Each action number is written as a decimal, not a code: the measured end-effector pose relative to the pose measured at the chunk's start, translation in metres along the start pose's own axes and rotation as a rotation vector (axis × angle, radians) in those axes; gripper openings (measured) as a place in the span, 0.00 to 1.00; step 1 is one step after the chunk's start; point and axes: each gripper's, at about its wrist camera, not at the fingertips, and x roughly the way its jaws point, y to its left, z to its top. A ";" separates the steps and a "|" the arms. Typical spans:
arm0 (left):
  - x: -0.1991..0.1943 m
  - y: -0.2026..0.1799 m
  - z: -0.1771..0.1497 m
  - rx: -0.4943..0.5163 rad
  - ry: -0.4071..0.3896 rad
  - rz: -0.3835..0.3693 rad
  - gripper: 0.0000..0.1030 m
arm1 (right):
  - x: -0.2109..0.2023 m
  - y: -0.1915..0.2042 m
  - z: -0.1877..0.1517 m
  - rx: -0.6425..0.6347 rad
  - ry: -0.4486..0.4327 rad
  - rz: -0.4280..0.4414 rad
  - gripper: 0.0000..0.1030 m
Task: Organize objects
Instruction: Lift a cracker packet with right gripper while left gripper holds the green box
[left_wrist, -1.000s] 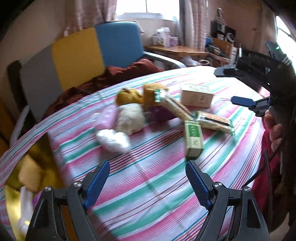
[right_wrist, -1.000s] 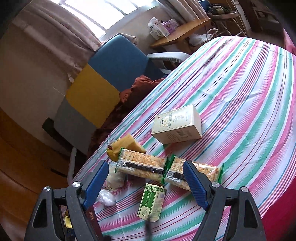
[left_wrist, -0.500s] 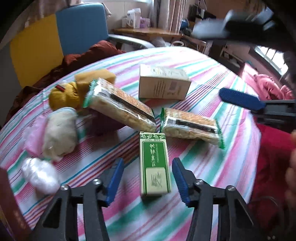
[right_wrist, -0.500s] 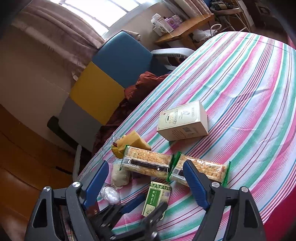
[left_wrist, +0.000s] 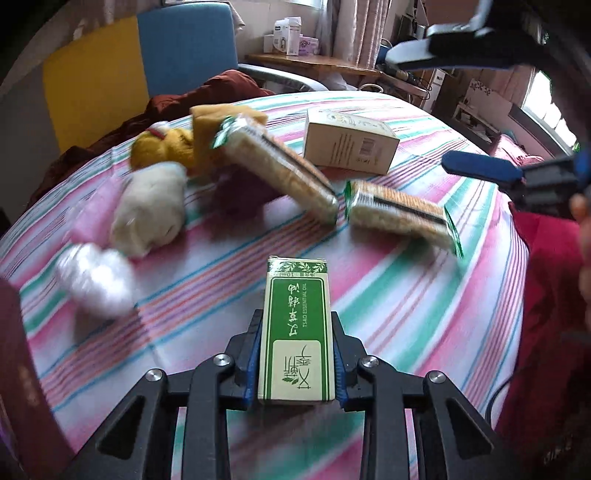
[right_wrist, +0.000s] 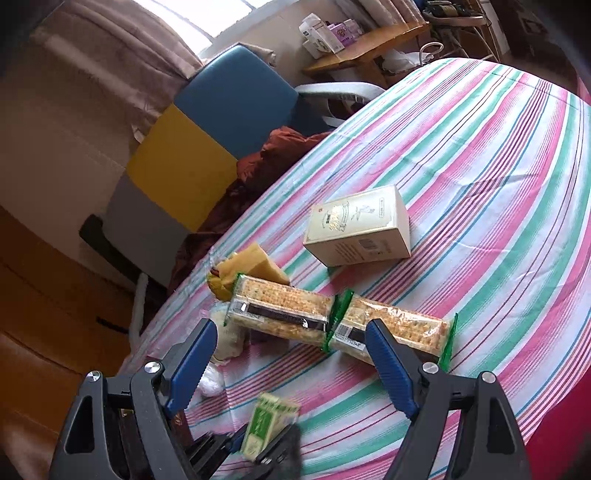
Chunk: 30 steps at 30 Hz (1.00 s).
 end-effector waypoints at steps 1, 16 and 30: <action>-0.004 0.001 -0.006 -0.005 -0.004 0.004 0.30 | 0.004 0.002 -0.001 -0.011 0.018 -0.017 0.82; -0.022 0.009 -0.046 0.006 -0.113 0.008 0.32 | 0.071 0.030 0.013 -0.606 0.428 -0.429 0.82; -0.021 0.005 -0.047 0.015 -0.139 0.011 0.32 | 0.123 -0.006 0.018 -0.610 0.627 -0.494 0.76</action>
